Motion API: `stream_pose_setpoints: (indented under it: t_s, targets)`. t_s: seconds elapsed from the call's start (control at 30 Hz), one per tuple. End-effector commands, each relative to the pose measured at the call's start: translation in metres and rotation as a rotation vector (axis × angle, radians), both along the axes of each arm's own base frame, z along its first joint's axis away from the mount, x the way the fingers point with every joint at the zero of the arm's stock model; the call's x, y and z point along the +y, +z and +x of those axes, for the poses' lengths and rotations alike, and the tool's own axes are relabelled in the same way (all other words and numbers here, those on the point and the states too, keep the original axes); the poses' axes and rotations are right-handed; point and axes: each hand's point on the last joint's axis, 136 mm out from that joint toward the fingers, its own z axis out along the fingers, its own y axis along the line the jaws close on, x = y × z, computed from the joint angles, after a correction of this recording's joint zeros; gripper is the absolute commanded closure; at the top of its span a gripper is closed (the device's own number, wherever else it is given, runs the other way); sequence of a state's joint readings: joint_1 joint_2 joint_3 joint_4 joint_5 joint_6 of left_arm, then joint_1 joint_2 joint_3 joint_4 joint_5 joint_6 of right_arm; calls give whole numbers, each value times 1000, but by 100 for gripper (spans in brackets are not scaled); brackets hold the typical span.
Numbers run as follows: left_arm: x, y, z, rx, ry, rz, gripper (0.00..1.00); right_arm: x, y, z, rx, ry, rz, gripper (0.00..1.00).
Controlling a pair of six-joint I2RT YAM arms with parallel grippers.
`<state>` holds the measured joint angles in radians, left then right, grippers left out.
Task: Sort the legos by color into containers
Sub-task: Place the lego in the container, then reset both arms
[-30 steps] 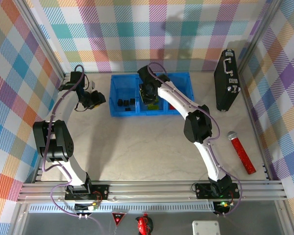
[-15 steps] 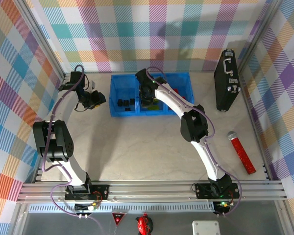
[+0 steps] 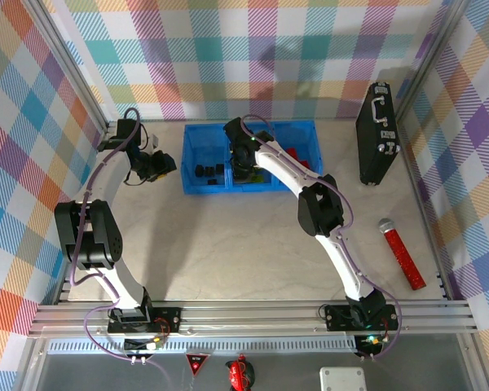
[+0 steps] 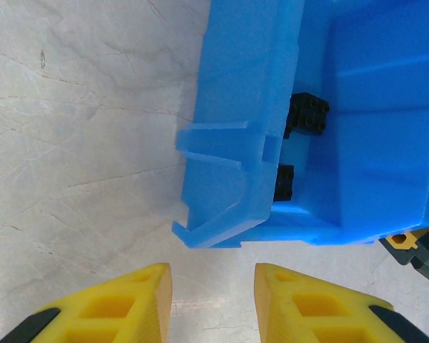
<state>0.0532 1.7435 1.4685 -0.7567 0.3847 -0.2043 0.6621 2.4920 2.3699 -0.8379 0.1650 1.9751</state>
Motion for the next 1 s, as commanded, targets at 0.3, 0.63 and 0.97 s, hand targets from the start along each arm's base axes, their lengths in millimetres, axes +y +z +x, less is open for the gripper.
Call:
stream_pose_setpoints:
  t_s: [0.3, 0.63, 0.97]
  targets:
    - [4, 8, -8, -10, 0, 7, 64, -19, 76, -29, -127, 239, -157, 13]
    - [11, 11, -11, -35, -2, 58, 62, -53, 107, -60, -303, 644, -400, 11]
    - [23, 17, -13, -66, 69, 107, 34, -156, 82, -96, -320, 914, -745, 1]
